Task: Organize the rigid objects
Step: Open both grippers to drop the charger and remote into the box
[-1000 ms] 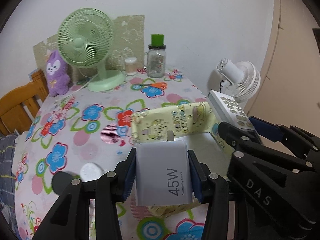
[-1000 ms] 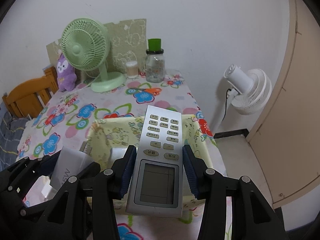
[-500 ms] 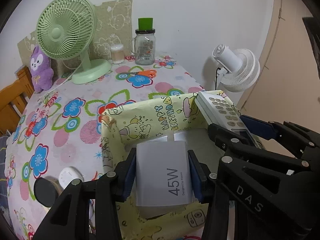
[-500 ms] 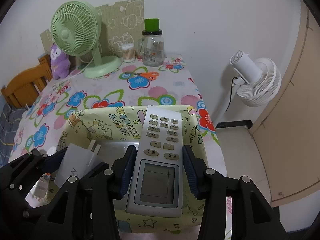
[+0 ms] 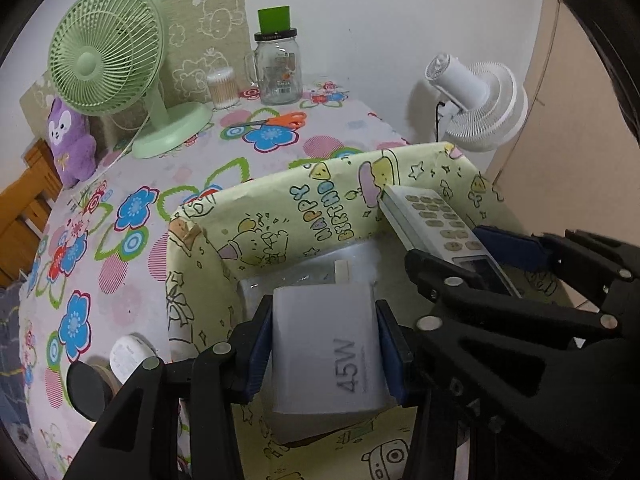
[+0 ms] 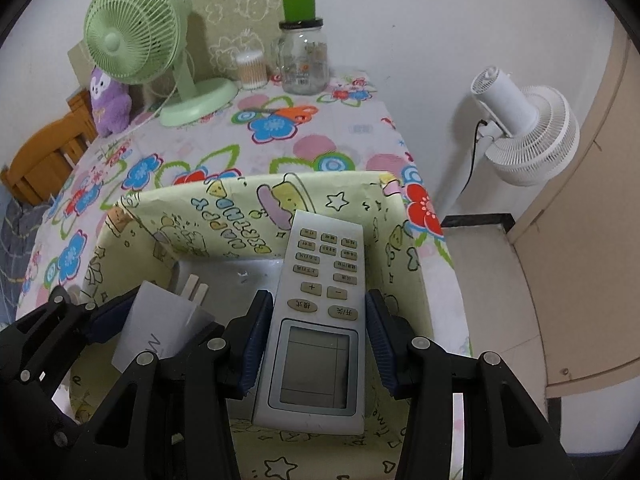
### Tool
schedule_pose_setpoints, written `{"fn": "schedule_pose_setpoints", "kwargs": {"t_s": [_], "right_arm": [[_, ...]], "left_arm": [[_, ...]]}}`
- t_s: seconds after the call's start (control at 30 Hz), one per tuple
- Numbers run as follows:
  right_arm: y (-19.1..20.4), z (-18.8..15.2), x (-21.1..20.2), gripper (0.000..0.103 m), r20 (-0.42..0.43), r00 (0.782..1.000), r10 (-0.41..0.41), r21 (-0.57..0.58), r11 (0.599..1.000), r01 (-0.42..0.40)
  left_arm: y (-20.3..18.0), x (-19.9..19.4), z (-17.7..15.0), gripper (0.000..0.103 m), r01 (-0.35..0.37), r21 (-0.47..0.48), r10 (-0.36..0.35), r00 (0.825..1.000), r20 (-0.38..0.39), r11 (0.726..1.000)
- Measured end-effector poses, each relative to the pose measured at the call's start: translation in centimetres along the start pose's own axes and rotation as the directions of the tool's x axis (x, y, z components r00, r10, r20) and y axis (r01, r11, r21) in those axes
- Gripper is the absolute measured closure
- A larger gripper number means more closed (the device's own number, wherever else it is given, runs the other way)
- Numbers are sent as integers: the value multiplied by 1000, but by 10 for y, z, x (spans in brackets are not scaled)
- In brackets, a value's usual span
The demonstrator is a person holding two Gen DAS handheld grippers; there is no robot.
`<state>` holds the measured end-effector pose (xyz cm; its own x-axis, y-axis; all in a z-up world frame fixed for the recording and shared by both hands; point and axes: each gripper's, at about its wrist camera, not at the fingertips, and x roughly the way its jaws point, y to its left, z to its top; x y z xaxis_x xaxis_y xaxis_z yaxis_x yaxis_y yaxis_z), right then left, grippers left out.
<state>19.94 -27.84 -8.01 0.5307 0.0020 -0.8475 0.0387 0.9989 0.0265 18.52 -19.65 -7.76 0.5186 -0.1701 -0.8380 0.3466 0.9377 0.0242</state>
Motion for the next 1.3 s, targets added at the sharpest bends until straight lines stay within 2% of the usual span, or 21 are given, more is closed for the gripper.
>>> {"fn": "schedule_pose_setpoints", "kwargs": {"t_s": [0.5,0.53,0.6,0.63,0.67,1.03,1.2,1.3], "right_arm": [[-1,2,3,53,-20,1000,-12,-2,1000,12],[-1,2,3,53,-20,1000,-11,-4,1000,11],[-2,2,2,53,-20,1000,-10,0,1000,10],[-2,2,3,53,-19,1000,-9,3,1000,9],[-3,2,2,53,-21,1000,-7,7,1000,7],[-1,-4,-9,50,-17,1000,-11,18,1000,11],[1,-7,-22,39,4,1000,-29,20,999,29],[2,-10,-31,36,22,999,-35,22,999,35]], "left_arm": [[0,2,2,51,-8,-7,8,1000,-25,1000],[0,2,2,49,-7,-6,7,1000,-26,1000],[-1,1,2,38,2,-7,-3,1000,-27,1000],[-1,0,2,29,9,-9,-9,1000,-26,1000],[-1,0,2,25,14,-11,-14,1000,-23,1000],[-3,-11,-3,21,12,2,-12,1000,-8,1000],[-4,-26,-7,18,7,11,-7,1000,21,1000],[-4,-34,-10,15,3,16,-3,999,35,1000]]}}
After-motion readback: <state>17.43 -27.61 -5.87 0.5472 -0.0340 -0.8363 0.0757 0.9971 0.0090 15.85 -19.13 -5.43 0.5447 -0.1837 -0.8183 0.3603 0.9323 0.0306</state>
